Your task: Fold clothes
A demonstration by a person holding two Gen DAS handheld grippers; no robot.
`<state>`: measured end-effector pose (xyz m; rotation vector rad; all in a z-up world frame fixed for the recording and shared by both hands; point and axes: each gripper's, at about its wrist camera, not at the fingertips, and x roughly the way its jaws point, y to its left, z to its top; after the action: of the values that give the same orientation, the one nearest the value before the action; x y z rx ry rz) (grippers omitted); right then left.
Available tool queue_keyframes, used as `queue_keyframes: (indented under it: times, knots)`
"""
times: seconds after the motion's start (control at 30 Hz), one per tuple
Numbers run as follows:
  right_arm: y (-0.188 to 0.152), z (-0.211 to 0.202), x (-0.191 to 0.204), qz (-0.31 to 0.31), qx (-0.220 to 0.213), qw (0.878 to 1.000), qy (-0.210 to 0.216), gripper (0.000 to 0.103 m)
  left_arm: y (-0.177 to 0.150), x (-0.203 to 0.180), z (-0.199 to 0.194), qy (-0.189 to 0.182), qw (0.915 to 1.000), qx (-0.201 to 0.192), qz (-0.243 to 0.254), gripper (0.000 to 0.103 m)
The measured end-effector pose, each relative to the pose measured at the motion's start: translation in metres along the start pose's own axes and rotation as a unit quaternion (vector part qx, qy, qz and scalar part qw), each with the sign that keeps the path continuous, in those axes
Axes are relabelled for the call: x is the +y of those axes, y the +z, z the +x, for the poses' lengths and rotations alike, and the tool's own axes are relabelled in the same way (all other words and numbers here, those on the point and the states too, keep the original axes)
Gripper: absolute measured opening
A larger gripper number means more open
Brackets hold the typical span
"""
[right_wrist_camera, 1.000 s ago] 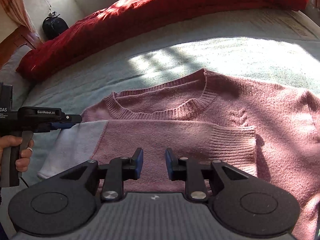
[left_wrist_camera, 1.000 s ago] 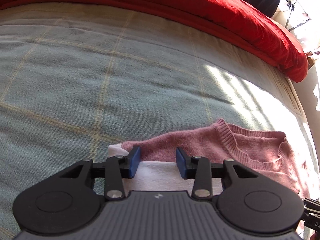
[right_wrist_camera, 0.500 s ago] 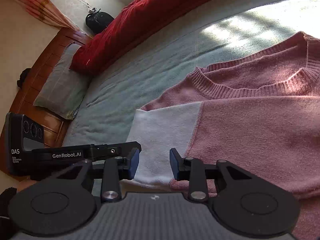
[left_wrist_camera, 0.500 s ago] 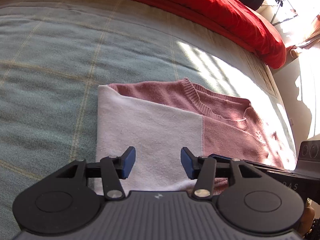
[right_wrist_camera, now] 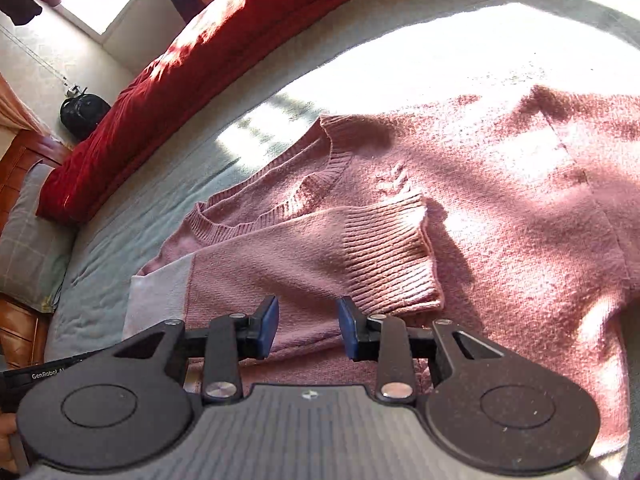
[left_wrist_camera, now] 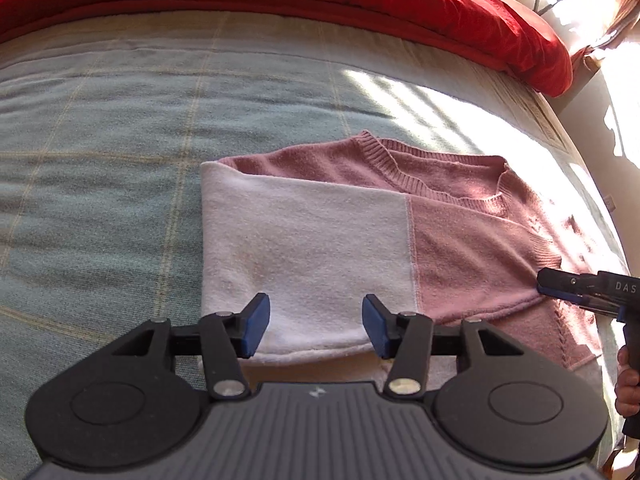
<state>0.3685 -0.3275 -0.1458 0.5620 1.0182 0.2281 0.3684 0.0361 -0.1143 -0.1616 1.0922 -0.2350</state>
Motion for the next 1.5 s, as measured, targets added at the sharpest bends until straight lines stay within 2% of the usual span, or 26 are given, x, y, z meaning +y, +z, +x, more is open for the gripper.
queue_keyframes:
  times: [0.13,0.3,0.37,0.47,0.63,0.9,0.97,1.07,1.2,1.33,1.5]
  knots:
    - [-0.014,-0.026,0.013,-0.023,0.001,1.0,-0.002,0.043,-0.01,-0.022,-0.032,-0.004,0.9998,-0.003,0.02,0.056]
    - [-0.036,-0.068,0.042,-0.075,0.002,0.997,-0.016,0.046,-0.019,-0.05,-0.08,0.011,0.9979,-0.007,0.063,0.061]
    - [-0.042,-0.091,0.054,-0.1,-0.01,0.995,-0.014,0.05,-0.021,-0.064,-0.102,0.016,0.9959,-0.016,0.087,0.068]
    - [-0.052,-0.12,0.064,-0.13,-0.028,0.991,-0.014,0.063,-0.027,-0.077,-0.124,0.008,0.9932,-0.042,0.109,0.078]
    - [-0.086,-0.13,0.054,-0.14,-0.029,0.988,-0.052,0.065,-0.053,-0.08,-0.111,0.005,0.9935,-0.038,0.107,0.078]
    - [-0.163,-0.104,0.023,-0.18,-0.013,0.973,-0.147,0.066,-0.143,-0.085,-0.07,0.049,0.9842,-0.052,0.162,0.078]
    - [-0.175,-0.097,0.018,-0.18,-0.008,0.972,-0.151,0.066,-0.165,-0.087,-0.063,0.055,0.9814,-0.061,0.173,0.078]
    - [-0.189,-0.091,0.016,-0.192,-0.012,0.969,-0.156,0.068,-0.186,-0.087,-0.058,0.043,0.9823,-0.064,0.171,0.078]
    - [-0.194,-0.088,0.013,-0.191,-0.02,0.97,-0.148,0.078,-0.208,-0.086,-0.057,0.042,0.9831,-0.069,0.165,0.078]
    - [-0.196,-0.085,0.01,-0.185,-0.024,0.972,-0.142,0.083,-0.227,-0.083,-0.057,0.035,0.985,-0.053,0.161,0.078]
    - [-0.201,-0.084,0.011,-0.187,-0.029,0.972,-0.138,0.093,-0.245,-0.082,-0.07,0.044,0.9866,-0.044,0.151,0.078]
